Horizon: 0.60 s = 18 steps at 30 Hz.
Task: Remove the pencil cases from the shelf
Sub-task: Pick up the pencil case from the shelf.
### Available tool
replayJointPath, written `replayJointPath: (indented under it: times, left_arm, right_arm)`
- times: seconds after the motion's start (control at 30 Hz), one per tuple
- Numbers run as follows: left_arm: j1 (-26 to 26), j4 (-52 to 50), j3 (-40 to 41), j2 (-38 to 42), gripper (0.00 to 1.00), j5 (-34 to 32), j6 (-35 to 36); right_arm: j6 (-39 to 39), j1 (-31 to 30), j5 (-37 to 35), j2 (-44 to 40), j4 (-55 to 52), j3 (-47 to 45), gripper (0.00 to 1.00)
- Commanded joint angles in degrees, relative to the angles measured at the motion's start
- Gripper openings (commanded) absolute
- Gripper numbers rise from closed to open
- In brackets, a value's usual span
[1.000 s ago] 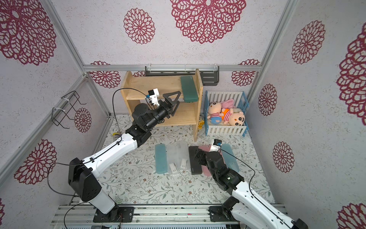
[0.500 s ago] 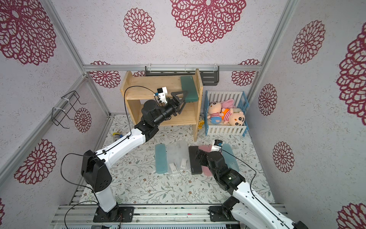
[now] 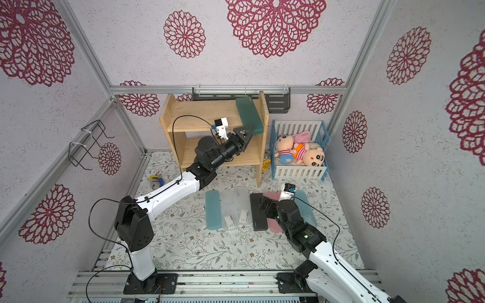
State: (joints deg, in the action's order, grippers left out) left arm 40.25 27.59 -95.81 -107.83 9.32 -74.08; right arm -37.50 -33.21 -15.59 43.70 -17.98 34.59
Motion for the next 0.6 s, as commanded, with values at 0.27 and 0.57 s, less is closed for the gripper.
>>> replayJointPath:
  times: [0.27, 0.57]
  left_arm:
    - [1.1, 3.3, 4.8, 2.2, 0.23, -2.8, 3.0]
    - [1.2, 3.8, 7.9, 5.9, 0.0, -3.6, 7.7]
  right_arm:
    - [2.3, 0.4, 0.2, -1.8, 1.5, 0.7, 0.99]
    - [1.4, 0.4, 0.7, -2.9, 1.4, 1.1, 0.99]
